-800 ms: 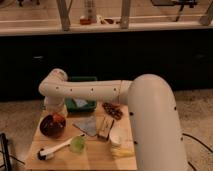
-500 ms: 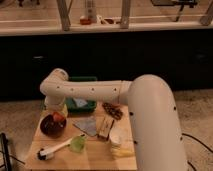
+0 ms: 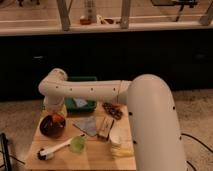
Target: Place apple in purple bowl
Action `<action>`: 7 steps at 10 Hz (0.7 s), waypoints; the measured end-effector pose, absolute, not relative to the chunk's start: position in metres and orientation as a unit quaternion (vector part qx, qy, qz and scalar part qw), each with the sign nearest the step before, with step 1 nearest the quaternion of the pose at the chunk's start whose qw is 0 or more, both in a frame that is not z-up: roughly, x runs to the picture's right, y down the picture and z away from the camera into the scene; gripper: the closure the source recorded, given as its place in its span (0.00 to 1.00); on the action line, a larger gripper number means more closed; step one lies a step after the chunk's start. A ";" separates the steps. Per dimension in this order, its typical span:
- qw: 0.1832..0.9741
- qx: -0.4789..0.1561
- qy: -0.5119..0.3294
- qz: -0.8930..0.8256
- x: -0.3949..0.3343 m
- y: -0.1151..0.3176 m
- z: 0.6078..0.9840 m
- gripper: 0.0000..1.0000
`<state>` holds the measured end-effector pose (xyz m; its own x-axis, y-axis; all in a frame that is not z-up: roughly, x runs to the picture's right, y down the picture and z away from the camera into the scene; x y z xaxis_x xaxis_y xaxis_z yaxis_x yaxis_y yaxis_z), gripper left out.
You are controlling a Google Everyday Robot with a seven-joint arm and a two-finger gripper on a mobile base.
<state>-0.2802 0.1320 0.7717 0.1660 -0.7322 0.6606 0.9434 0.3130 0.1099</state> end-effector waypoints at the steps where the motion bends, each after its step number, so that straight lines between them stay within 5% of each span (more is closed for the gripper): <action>1: 0.744 -0.167 -0.319 -0.563 -0.283 0.133 0.770 1.00; 7: 0.729 -0.172 -0.339 -0.570 -0.298 0.145 0.763 0.95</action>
<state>-0.2980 0.1450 0.7628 0.1213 -0.7139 0.6897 0.9467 0.2921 0.1359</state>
